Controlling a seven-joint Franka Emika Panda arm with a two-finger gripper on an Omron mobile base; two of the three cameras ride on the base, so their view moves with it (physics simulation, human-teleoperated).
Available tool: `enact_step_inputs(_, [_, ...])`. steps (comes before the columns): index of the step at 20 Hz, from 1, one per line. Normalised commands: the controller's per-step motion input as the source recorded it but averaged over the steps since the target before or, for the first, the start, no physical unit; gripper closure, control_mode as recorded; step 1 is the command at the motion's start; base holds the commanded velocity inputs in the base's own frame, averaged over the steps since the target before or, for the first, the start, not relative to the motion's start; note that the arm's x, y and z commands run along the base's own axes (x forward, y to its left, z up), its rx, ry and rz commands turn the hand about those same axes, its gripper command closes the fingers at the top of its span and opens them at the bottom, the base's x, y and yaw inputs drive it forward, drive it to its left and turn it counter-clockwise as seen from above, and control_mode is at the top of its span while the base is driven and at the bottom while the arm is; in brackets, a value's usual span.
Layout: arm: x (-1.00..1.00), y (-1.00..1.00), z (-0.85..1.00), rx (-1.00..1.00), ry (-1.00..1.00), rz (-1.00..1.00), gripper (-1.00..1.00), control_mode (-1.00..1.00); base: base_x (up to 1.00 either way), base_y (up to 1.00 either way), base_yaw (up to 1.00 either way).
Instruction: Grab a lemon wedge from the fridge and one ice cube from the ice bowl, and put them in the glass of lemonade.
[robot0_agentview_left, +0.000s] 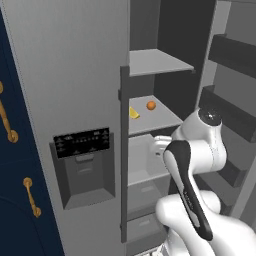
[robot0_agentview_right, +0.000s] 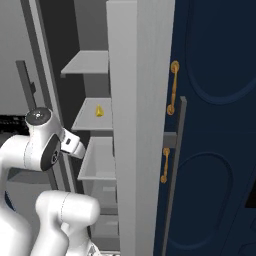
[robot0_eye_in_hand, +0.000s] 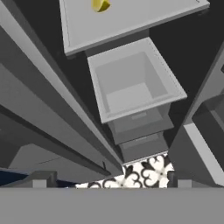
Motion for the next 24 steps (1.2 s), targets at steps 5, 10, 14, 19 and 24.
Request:
enact_step_inputs(5, [0.09, -0.18, 0.0, -0.13, -0.26, 0.03, -1.0, -1.0, 0.0, 0.0, 0.0])
enact_step_inputs(10, [0.11, -0.22, 0.0, -0.11, -0.16, 0.04, -1.0, -1.0, 0.0, 0.0, 0.0])
enact_step_inputs(14, [0.21, -0.46, 0.0, -0.01, -0.05, 0.17, -1.0, -1.0, 0.0, 0.0, 0.0])
enact_step_inputs(19, [0.56, -0.19, 0.0, 0.0, 0.0, 0.19, -1.0, -1.0, 0.0, 0.0, 0.0])
enact_step_inputs(24, [0.72, 0.01, 0.0, 0.0, 0.0, 0.13, -1.0, -1.0, 0.0, 0.0, 0.0])
